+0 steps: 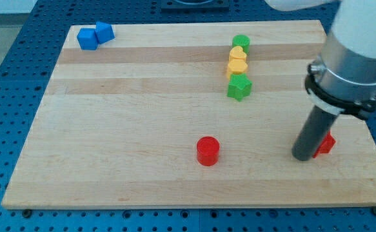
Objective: Push the red star slightly down
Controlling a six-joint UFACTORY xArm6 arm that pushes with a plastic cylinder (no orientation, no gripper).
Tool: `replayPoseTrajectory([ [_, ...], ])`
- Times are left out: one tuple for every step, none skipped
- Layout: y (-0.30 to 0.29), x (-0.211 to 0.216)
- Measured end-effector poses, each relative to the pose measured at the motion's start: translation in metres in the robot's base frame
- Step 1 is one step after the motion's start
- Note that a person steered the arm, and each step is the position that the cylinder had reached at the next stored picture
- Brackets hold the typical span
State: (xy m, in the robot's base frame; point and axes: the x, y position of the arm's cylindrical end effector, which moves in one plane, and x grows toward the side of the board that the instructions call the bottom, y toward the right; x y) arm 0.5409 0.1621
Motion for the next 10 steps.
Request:
replayPoseTrajectory([
  [-0.031,-0.029],
  [-0.025,-0.079],
  [0.013,-0.087],
  [0.017,-0.067],
  [0.029,-0.029],
  [0.039,-0.002],
  [0.042,0.004],
  [0.042,0.003],
  [0.009,-0.013],
  [-0.045,-0.022],
])
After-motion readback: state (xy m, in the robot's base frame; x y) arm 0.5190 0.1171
